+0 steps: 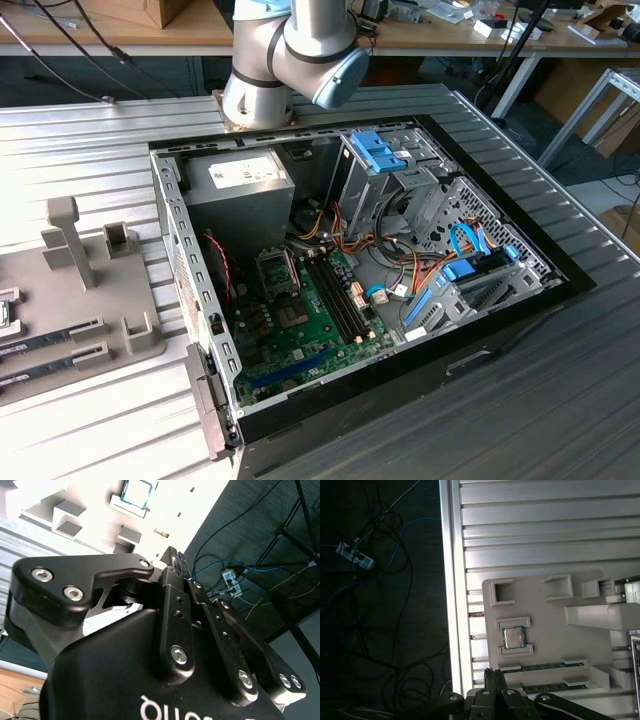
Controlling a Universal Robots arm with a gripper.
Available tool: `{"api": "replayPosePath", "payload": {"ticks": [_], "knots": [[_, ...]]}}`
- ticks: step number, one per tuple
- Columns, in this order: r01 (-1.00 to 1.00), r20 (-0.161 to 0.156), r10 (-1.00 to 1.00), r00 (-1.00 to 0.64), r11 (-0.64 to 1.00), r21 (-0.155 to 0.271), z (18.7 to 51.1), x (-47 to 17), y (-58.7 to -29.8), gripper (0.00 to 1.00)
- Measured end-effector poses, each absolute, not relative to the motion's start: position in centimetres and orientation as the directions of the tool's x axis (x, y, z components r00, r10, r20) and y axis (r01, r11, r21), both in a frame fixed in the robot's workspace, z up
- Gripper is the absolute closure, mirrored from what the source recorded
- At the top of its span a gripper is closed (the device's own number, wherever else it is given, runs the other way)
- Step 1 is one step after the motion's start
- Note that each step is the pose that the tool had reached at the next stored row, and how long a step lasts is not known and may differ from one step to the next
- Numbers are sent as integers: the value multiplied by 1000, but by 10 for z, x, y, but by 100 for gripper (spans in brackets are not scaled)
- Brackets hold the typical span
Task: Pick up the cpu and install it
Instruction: 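Reach for the cpu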
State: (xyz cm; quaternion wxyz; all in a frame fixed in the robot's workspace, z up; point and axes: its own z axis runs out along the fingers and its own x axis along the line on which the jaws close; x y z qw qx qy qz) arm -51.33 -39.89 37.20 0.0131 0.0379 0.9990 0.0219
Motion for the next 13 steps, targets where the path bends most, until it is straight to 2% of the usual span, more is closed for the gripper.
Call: {"api": "replayPosePath", "payload": {"ticks": [13], "knots": [[75,-24,76,-997,996,45,370,-512,-399,89]]}}
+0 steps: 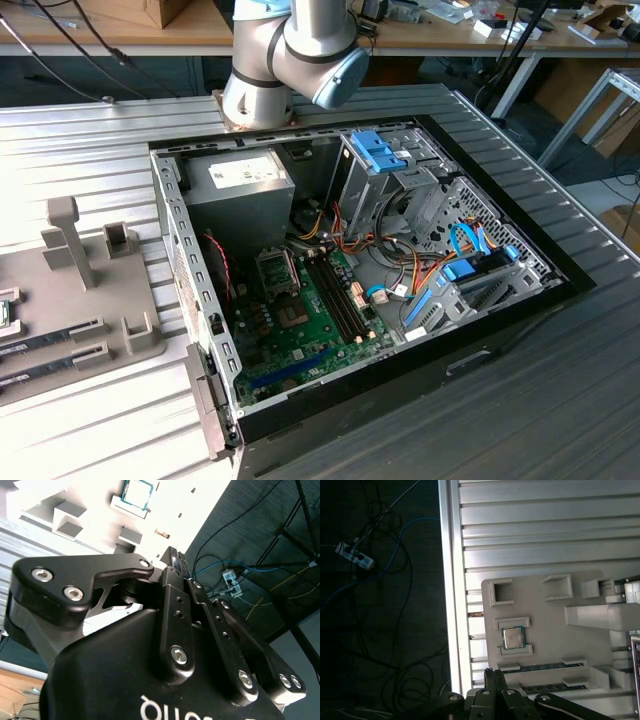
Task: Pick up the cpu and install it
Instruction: 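Reach for the cpu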
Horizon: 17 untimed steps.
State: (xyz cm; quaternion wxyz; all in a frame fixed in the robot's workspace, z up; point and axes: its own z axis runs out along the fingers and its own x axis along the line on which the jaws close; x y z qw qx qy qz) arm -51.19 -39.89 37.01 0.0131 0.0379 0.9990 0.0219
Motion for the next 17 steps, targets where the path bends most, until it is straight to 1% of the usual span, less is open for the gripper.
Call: {"api": "replayPosePath", "payload": {"ticks": [17], "knots": [[75,-24,76,-997,996,45,367,-510,-399,89]]}}
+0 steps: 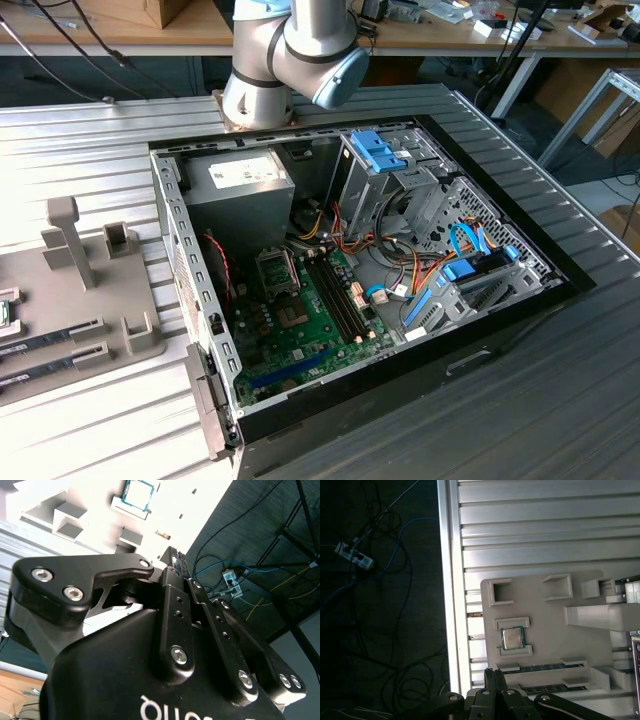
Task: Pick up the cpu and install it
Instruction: 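Reach for the cpu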
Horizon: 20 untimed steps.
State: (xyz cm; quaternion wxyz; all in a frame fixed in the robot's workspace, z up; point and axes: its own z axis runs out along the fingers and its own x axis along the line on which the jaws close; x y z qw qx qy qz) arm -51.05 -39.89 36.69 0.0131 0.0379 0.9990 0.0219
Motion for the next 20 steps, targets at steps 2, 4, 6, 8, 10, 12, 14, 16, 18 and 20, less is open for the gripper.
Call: {"api": "replayPosePath", "payload": {"ticks": [2,4,6,8,10,12,14,16,18,20], "knots": [[75,-24,76,-997,996,45,367,-510,-399,89],[75,-24,76,-997,996,45,366,-510,-399,89],[75,-24,76,-997,996,45,366,-510,-399,89],[75,-24,76,-997,996,45,365,-510,-399,89],[75,-24,76,-997,996,45,365,-510,-399,89],[75,-25,76,-997,996,45,364,-510,-399,89],[75,-24,76,-997,996,45,364,-509,-399,89],[75,-24,76,-997,996,45,363,-509,-399,89],[75,-24,76,-997,996,44,361,-508,-399,89],[75,-25,76,-997,996,44,360,-508,-399,89]]}}
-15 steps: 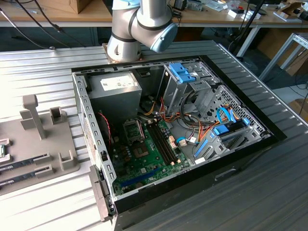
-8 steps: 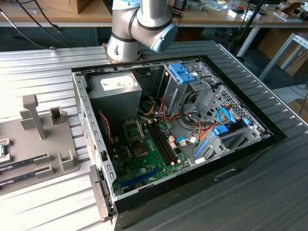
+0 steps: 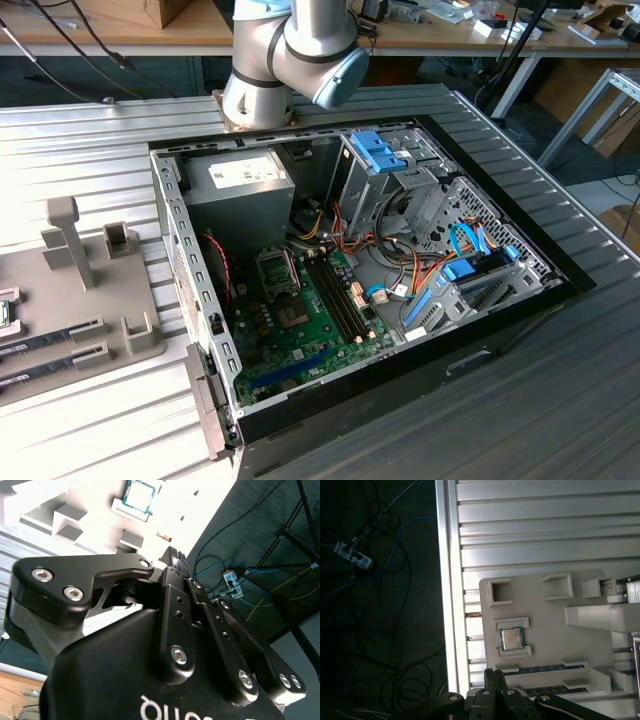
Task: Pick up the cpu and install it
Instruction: 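Reach for the cpu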
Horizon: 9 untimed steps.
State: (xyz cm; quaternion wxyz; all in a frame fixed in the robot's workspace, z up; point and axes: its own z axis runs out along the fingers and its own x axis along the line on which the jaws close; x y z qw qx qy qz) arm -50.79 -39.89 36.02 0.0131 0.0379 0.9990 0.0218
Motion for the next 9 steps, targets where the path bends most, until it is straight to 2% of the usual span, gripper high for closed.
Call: {"api": "replayPosePath", "payload": {"ticks": [9], "knots": [[75,-24,76,-997,996,44,354,-503,-399,89]]}}
